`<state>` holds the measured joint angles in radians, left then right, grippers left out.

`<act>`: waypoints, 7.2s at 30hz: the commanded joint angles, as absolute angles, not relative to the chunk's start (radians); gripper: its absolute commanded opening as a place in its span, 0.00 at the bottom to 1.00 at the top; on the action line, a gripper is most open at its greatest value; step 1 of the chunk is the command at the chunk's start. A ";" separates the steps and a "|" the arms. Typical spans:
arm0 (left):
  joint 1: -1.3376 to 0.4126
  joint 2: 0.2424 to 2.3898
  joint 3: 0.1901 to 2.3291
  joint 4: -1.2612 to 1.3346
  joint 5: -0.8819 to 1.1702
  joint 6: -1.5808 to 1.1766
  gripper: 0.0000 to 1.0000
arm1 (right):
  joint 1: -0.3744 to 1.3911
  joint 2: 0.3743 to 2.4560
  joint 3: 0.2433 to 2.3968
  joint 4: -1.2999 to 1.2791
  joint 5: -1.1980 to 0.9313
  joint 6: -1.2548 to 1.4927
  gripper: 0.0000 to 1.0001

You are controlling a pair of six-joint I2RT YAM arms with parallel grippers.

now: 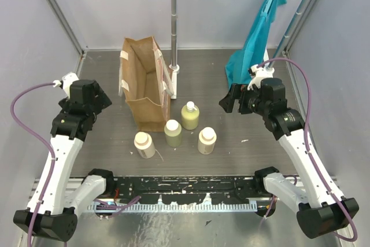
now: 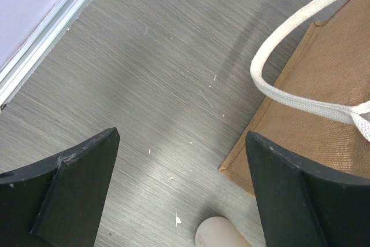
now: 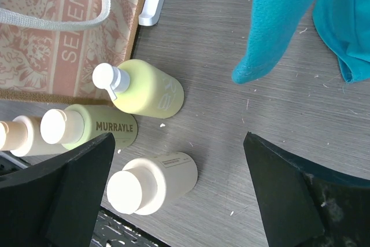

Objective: Place the personal care products into the canvas bag

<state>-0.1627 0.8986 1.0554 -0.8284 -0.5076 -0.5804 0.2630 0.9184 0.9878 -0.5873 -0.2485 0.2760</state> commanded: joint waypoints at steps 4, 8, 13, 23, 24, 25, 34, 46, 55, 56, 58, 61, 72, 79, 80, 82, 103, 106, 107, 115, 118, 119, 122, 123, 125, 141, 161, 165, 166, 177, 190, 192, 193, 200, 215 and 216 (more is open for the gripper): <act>-0.164 0.854 1.034 -0.675 -0.506 -0.403 0.98 | 0.272 0.932 0.998 -0.566 -0.258 0.288 1.00; -0.164 0.796 0.986 -0.572 -0.496 -0.337 0.98 | 0.273 0.913 0.985 -0.565 -0.211 0.293 1.00; -0.164 0.770 0.967 -0.534 -0.417 -0.290 0.98 | 0.272 0.857 0.921 -0.501 -0.148 0.327 1.00; -0.165 0.825 1.001 -0.662 -0.164 -0.311 0.98 | 0.285 0.946 0.964 -0.569 -0.321 0.285 1.00; -0.165 0.828 1.004 -0.666 -0.142 -0.315 0.98 | 0.294 0.950 0.974 -0.582 -0.306 0.279 1.00; -0.166 0.828 1.008 -0.667 -0.113 -0.319 0.98 | 0.305 0.951 0.983 -0.590 -0.290 0.274 1.00; -0.166 0.882 1.011 -0.543 -0.002 -0.373 0.98 | 0.526 1.073 1.013 -0.522 -0.150 0.320 1.00; -0.170 1.060 1.066 -0.366 -0.024 -0.380 0.98 | 0.568 1.191 1.067 -0.490 -0.055 0.314 1.00; -0.172 0.943 1.100 -0.546 -0.091 -0.344 0.98 | 0.569 1.208 1.061 -0.520 -0.021 0.292 1.00; -0.173 0.917 1.097 -0.571 -0.110 -0.343 0.98 | 0.569 1.211 1.059 -0.521 -0.025 0.292 1.00; -0.172 0.869 1.094 -0.605 -0.133 -0.342 0.98 | 0.569 1.221 1.061 -0.525 -0.030 0.289 1.00; -0.172 0.832 1.093 -0.608 -0.133 -0.341 0.98 | 0.569 1.236 1.063 -0.527 -0.035 0.284 1.00; -0.171 1.087 1.143 -0.440 -0.082 -0.331 0.98 | 0.575 1.240 1.113 -0.540 -0.026 0.275 1.00; -0.172 1.215 1.182 -0.364 -0.120 -0.308 0.98 | 0.577 1.245 1.121 -0.570 -0.022 0.273 1.00; -0.172 1.230 1.188 -0.366 -0.125 -0.304 1.00 | 0.577 1.243 1.123 -0.573 -0.019 0.273 1.00; -0.172 1.257 1.203 -0.382 -0.129 -0.295 0.91 | 0.577 1.243 1.124 -0.578 -0.017 0.273 1.00; -0.172 1.163 1.092 -0.414 -0.025 -0.332 0.01 | 0.677 1.477 1.356 -0.617 0.012 0.200 0.74; -0.171 1.133 1.093 -0.452 -0.035 -0.337 0.02 | 0.683 1.521 1.374 -0.622 0.018 0.193 0.72; -0.172 1.124 1.093 -0.464 -0.035 -0.340 0.02 | 0.684 1.531 1.375 -0.621 0.025 0.190 0.72; -0.171 1.063 1.052 -0.472 -0.029 -0.355 0.03 | 0.693 1.585 1.371 -0.615 0.042 0.179 0.69; -0.172 1.055 1.034 -0.463 -0.025 -0.355 0.03 | 0.702 1.594 1.374 -0.614 0.040 0.176 0.63; -0.172 1.053 1.027 -0.459 -0.023 -0.354 0.03 | 0.703 1.597 1.375 -0.614 0.040 0.176 0.63; -0.171 1.041 1.002 -0.439 -0.019 -0.358 0.03 | 0.710 1.608 1.378 -0.614 0.045 0.172 0.62; -0.172 1.035 0.992 -0.434 -0.017 -0.361 0.03 | 0.711 1.612 1.379 -0.614 0.048 0.169 0.60; -0.172 1.025 0.980 -0.428 -0.018 -0.364 0.03 | 0.714 1.621 1.383 -0.615 0.055 0.164 0.58; -0.172 0.978 0.944 -0.424 -0.015 -0.383 0.01 | 0.726 1.608 1.445 -0.704 0.113 0.127 0.09; -0.171 0.969 0.925 -0.414 0.021 -0.383 0.00 | 0.726 1.679 2.088 -0.814 0.289 -0.025 0.00; -0.172 0.972 0.902 -0.388 0.039 -0.392 0.00 | 0.725 1.771 2.298 -0.812 0.260 -0.086 0.00; -0.172 0.972 0.896 -0.384 0.042 -0.394 0.00 | 0.725 1.794 2.344 -0.803 0.253 -0.101 0.00; -0.172 0.974 0.875 -0.361 0.061 -0.388 0.00 | 0.726 1.851 2.451 -0.498 0.026 -0.136 0.00; -0.172 0.970 0.873 -0.345 0.101 -0.393 0.00 | 0.726 1.899 2.368 -0.277 -0.193 -0.068 0.00; -0.172 0.970 0.877 -0.353 0.102 -0.393 0.00 | 0.725 1.914 2.327 -0.249 -0.204 -0.059 0.00; -0.172 0.973 0.879 -0.356 0.107 -0.394 0.00 | 0.725 1.926 2.312 -0.235 -0.211 -0.054 0.00; -0.171 0.976 0.881 -0.355 0.125 -0.396 0.00 | 0.727 2.047 2.334 -0.217 -0.257 -0.021 0.00; -0.171 0.949 0.894 -0.390 0.146 -0.385 0.00 | 0.734 2.194 2.343 -0.187 -0.131 -0.064 0.00; -0.172 0.949 0.889 -0.389 0.147 -0.385 0.00 | 0.736 2.202 2.341 -0.184 -0.118 -0.068 0.00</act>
<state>-0.1703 0.9630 0.8902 -0.3527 0.1070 -0.3931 0.7303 2.2505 2.2742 -0.4210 -0.1734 -0.0460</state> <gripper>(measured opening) 0.076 0.419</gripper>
